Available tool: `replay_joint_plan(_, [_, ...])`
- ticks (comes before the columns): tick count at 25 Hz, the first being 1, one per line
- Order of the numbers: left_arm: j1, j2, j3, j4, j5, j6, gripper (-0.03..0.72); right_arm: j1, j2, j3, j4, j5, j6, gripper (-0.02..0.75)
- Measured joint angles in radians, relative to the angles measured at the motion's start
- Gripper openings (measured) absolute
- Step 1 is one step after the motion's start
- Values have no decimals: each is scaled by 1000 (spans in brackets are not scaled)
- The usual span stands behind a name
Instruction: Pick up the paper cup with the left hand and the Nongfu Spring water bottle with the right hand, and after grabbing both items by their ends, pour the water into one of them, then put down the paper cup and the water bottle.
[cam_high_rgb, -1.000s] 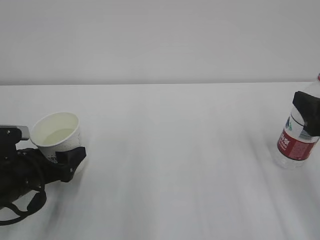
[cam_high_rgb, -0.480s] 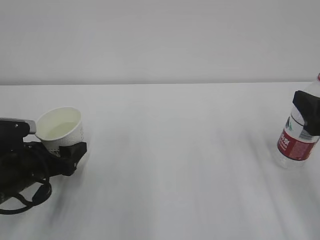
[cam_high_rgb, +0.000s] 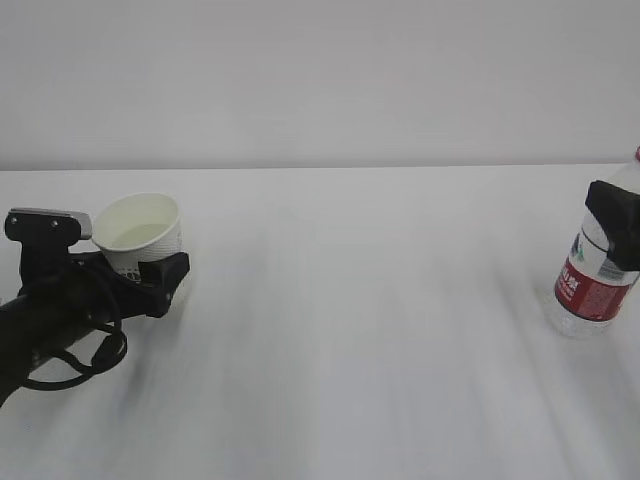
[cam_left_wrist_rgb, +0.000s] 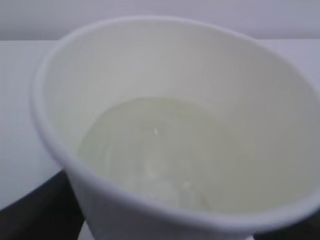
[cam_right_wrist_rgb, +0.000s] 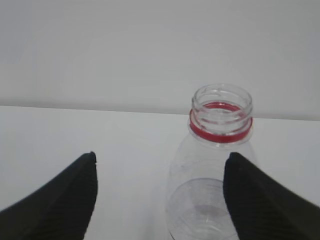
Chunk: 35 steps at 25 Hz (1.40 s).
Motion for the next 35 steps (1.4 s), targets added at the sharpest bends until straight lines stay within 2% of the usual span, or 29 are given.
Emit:
replay_joint_plan(21, [0,29,-5,12,-9,-14,693,0,0,0,0,-5,0,593])
replay_joint_plan(35, [0,-31,95,42,-9,-21,692,0,0,0,0,-7,0,593])
